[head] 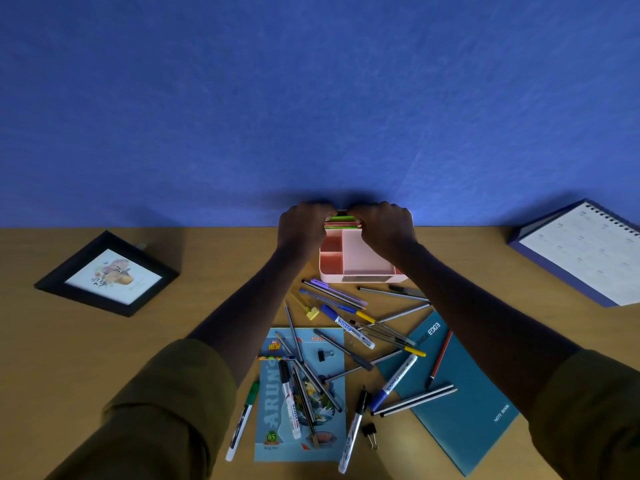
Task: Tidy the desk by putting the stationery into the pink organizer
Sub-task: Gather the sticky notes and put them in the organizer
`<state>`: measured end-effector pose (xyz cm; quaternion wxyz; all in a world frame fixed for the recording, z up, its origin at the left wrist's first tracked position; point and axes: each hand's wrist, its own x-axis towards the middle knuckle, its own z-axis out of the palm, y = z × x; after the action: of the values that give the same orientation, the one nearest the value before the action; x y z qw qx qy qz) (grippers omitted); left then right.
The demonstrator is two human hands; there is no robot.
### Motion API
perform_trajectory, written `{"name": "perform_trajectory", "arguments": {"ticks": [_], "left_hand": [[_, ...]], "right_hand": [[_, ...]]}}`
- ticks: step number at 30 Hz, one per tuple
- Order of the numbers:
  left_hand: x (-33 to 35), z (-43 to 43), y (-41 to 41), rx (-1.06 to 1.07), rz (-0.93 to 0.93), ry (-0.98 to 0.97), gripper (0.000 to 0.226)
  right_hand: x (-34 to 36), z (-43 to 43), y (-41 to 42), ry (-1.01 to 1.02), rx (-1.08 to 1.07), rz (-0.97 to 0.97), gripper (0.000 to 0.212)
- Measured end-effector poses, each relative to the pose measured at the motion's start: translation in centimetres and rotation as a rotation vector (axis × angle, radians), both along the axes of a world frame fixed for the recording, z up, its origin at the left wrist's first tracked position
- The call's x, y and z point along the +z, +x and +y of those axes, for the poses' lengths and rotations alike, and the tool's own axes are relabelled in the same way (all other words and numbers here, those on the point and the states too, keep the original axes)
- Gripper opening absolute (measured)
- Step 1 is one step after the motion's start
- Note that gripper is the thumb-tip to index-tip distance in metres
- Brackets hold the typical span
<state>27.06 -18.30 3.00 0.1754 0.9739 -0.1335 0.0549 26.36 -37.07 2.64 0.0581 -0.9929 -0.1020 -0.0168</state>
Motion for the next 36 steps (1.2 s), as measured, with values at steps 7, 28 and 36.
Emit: {"name": "perform_trajectory", "arguments": {"ticks": [7,28,36], "left_hand": [[0.1,0.2,-0.5,-0.002,-0.002,-0.018,0.031],[1.1,0.8,-2.9,0.127,-0.04,-0.208,0.02],[2.2,1.9,-8.5,0.263,0.063,-0.499,0.029]], "right_hand": [[0.4,-0.2,-0.6,0.021,0.0,0.036,0.029],[3.0,-0.3,-3.2,0.264,-0.049,0.01,0.041],[3.9,-0.2,-7.8,0.415,-0.094,-0.049,0.028]]}}
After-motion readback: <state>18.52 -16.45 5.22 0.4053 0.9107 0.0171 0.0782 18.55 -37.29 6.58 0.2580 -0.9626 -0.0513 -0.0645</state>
